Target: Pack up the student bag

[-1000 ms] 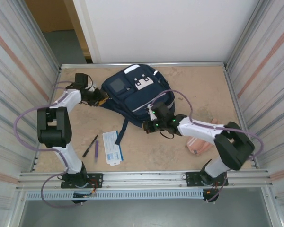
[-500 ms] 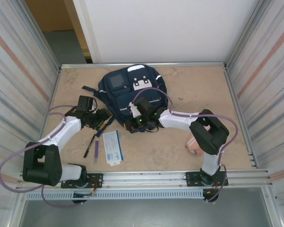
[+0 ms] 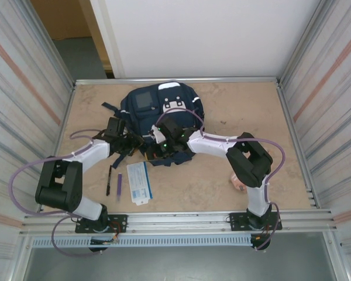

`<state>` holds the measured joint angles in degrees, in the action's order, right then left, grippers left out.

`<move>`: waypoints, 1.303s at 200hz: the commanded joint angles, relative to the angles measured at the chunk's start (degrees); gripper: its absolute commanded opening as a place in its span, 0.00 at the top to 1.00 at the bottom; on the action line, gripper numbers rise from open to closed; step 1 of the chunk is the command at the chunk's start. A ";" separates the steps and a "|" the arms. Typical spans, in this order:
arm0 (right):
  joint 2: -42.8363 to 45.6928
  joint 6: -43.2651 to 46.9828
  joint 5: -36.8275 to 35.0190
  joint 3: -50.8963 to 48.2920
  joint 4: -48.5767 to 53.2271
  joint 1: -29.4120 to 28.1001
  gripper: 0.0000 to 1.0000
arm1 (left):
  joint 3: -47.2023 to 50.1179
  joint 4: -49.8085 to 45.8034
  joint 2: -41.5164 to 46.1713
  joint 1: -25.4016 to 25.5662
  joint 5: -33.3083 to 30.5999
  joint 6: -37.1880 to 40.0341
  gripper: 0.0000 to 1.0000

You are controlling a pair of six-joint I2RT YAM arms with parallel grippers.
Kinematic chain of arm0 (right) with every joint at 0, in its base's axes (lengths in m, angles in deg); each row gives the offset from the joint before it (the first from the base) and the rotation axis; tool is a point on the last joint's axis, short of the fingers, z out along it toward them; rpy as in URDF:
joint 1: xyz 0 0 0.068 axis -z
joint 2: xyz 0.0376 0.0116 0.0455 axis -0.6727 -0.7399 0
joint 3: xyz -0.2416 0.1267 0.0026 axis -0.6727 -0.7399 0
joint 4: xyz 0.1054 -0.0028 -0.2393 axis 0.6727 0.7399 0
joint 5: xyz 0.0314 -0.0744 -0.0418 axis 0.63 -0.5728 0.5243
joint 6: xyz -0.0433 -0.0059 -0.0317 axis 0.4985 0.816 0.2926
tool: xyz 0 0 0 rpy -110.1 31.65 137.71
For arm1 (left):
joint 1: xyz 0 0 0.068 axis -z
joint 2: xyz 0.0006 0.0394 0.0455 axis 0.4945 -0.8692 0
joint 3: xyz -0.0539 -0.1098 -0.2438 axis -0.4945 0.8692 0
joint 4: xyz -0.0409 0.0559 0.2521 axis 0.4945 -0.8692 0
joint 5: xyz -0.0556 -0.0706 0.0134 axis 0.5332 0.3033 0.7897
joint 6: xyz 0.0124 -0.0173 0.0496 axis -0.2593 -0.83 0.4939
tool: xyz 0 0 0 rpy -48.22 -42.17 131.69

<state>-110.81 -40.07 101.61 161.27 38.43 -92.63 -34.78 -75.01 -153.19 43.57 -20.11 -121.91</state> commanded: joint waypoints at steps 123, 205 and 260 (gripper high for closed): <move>8.24 18.61 -12.77 -4.04 35.62 17.69 1.00 | -19.23 -10.06 -12.85 -14.77 6.90 18.85 1.00; 8.30 19.44 -0.29 1.35 32.64 13.92 1.00 | -34.20 -18.84 -20.82 -17.42 12.63 22.09 0.64; 2.97 17.26 3.95 11.13 30.29 9.85 1.00 | -19.69 -24.64 -0.81 -10.92 6.22 17.17 0.44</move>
<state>-105.92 -21.16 100.43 168.26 69.29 -81.41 -60.26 -96.06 -163.49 28.38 -11.24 -101.76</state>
